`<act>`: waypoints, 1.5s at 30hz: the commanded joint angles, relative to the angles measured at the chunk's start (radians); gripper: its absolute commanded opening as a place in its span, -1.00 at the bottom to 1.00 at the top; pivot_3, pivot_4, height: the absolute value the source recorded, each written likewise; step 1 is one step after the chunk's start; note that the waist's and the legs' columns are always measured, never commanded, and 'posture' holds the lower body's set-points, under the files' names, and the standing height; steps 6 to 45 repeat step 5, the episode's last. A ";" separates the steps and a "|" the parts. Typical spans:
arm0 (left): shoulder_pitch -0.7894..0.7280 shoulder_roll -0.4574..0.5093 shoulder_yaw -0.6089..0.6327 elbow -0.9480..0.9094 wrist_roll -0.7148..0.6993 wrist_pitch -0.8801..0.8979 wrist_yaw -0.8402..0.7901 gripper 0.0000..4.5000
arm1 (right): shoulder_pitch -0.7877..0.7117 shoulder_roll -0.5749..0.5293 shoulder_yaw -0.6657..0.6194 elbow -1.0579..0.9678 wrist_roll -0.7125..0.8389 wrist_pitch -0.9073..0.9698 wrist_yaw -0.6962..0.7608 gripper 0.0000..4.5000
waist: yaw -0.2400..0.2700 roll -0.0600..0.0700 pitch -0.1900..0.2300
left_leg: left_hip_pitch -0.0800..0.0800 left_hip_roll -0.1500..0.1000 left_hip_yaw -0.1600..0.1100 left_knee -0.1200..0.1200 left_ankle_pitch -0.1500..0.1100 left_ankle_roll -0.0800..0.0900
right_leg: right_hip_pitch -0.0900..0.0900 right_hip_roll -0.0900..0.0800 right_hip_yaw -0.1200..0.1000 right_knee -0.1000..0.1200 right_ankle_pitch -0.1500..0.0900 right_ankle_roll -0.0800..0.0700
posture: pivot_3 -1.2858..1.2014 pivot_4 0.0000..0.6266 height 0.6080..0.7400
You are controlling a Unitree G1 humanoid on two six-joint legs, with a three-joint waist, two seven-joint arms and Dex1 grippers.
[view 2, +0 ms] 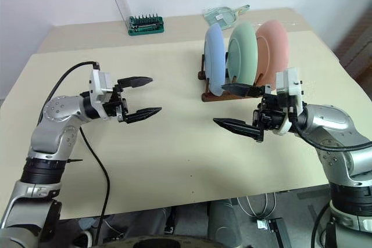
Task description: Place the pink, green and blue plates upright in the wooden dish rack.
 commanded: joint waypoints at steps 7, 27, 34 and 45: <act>-0.043 -0.010 -0.013 0.023 0.027 -0.082 -0.010 1.00 | -0.102 0.007 0.042 0.039 -0.068 -0.069 0.029 0.98 | 0.001 0.000 0.000 | -0.001 0.000 0.001 0.000 0.002 -0.003 | 0.000 0.000 0.000 -0.001 0.000 0.000 | 0.03 -0.52 1.00; -0.043 -0.010 -0.013 0.023 0.027 -0.082 -0.010 1.00 | -0.102 0.007 0.042 0.039 -0.068 -0.069 0.029 0.98 | 0.001 0.000 0.000 | -0.001 0.000 0.001 0.000 0.002 -0.003 | 0.000 0.000 0.000 -0.001 0.000 0.000 | 0.03 -0.52 1.00; -0.043 -0.010 -0.013 0.023 0.027 -0.082 -0.010 1.00 | -0.102 0.007 0.042 0.039 -0.068 -0.069 0.029 0.98 | 0.001 0.000 0.000 | -0.001 0.000 0.001 0.000 0.002 -0.003 | 0.000 0.000 0.000 -0.001 0.000 0.000 | 0.03 -0.52 1.00; -0.043 -0.010 -0.013 0.023 0.027 -0.082 -0.010 1.00 | -0.102 0.007 0.042 0.039 -0.068 -0.069 0.029 0.98 | 0.001 0.000 0.000 | -0.001 0.000 0.001 0.000 0.002 -0.003 | 0.000 0.000 0.000 -0.001 0.000 0.000 | 0.03 -0.52 1.00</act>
